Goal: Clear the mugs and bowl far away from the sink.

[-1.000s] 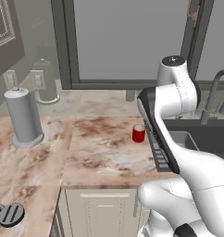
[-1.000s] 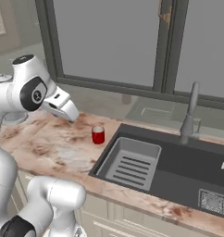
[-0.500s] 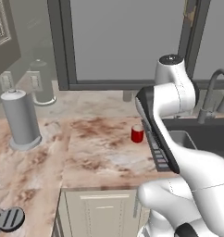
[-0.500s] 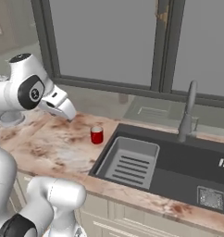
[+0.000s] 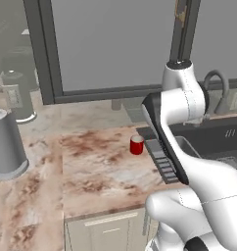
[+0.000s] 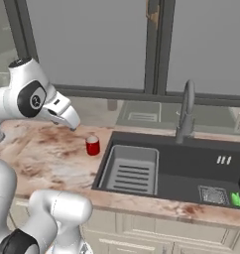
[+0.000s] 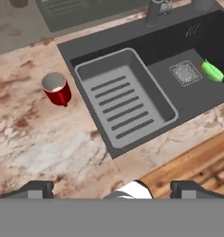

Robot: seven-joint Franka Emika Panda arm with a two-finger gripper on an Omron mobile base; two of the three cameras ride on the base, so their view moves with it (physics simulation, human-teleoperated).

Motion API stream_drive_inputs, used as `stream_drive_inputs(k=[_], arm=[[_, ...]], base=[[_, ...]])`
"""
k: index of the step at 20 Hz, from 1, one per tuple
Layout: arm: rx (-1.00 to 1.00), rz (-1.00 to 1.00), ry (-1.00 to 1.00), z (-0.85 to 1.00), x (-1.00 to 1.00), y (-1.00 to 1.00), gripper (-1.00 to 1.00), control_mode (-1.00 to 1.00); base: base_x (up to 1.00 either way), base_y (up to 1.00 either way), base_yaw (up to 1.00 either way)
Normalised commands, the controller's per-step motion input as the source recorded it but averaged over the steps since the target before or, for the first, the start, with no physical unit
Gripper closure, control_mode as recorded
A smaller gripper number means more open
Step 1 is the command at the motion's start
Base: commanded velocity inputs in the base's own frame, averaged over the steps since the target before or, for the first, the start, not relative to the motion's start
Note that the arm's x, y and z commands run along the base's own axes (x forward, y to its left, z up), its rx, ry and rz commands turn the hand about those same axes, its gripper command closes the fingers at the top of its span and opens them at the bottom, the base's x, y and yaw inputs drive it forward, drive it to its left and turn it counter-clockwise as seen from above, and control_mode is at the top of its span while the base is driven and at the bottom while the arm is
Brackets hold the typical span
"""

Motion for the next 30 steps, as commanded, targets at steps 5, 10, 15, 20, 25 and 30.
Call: stream_drive_inputs(k=[5, 10, 15, 20, 25, 30], arm=[[0.0, 0.0, 0.0, 0.0, 0.0, 0.0, -1.0, 1.0], [0.0, -0.11, 0.03, -0.12, 0.34, 0.01, -1.0, -1.0], [0.0, 0.05, 0.0, -0.13, 0.18, 0.0, -1.0, -1.0], [0.03, 0.37, 0.01, -0.04, 0.01, -0.12, -1.0, -1.0], [0.04, 0.33, 0.01, -0.04, 0.02, -0.04, -1.0, -1.0], [0.08, 0.12, 0.0, -0.18, 0.09, 0.01, -1.0, -1.0]], base=[[0.52, 0.15, -0.45], [0.11, 0.04, -0.09], [0.0, 0.0, 0.0], [0.0, 0.0, 0.0], [0.0, 0.0, 0.0], [0.0, 0.0, 0.0]])
